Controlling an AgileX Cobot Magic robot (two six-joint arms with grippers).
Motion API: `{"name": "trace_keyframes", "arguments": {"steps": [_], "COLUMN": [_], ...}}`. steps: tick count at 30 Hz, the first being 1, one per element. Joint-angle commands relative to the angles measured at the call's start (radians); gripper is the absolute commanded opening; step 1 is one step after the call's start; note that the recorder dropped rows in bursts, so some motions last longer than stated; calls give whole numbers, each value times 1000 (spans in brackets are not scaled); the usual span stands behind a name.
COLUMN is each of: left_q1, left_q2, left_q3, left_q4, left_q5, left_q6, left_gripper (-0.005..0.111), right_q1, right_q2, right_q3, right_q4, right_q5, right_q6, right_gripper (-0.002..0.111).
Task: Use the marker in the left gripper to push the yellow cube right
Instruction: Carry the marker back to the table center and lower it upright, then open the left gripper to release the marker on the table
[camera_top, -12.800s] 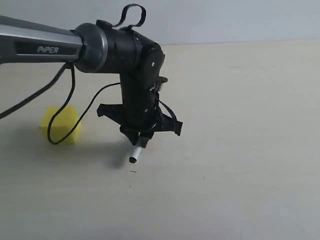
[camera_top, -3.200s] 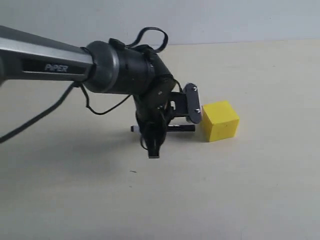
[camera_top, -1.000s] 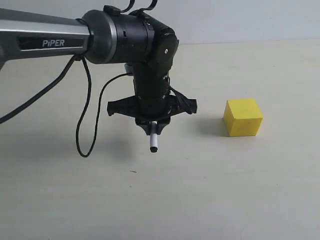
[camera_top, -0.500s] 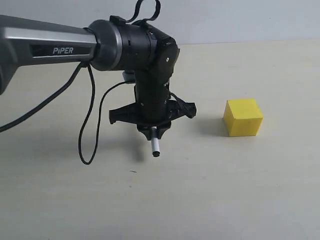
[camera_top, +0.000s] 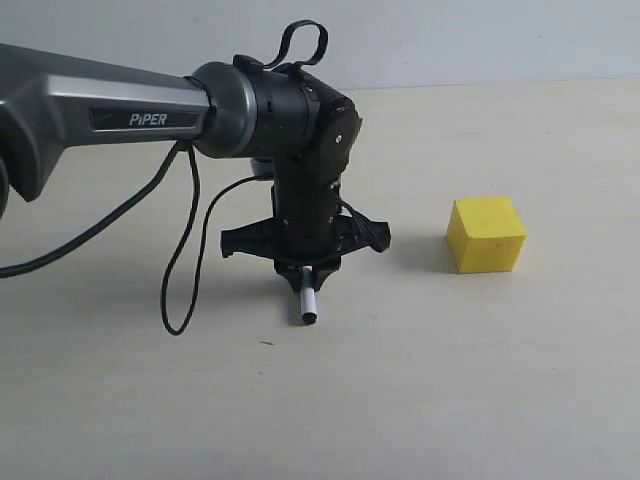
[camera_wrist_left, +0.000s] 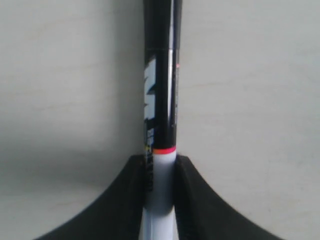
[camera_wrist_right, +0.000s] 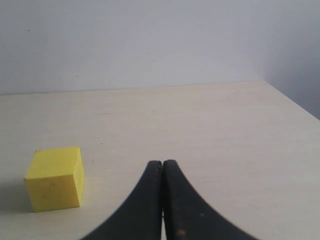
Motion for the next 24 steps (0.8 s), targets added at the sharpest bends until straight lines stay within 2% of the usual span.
{"name": "trace_keyframes", "arguments": {"steps": [1, 18, 21, 24], "left_q1": [4, 13, 13, 13], "left_q2": [20, 20, 20, 20], "left_q3": [3, 3, 3, 3], "left_q4": [5, 3, 1, -1], "left_q5": [3, 49, 49, 49], "left_q6": [10, 52, 59, 64], "left_gripper": [0, 2, 15, 36], "right_q1": [-3, -3, -3, -3], "right_q2": [-4, -4, -4, -4], "right_q3": [4, 4, 4, 4], "right_q4": [0, 0, 0, 0], "right_q5": [-5, -5, -5, -5], "right_q6": [-5, -5, -5, -5], "right_gripper": [0, 0, 0, 0]}}
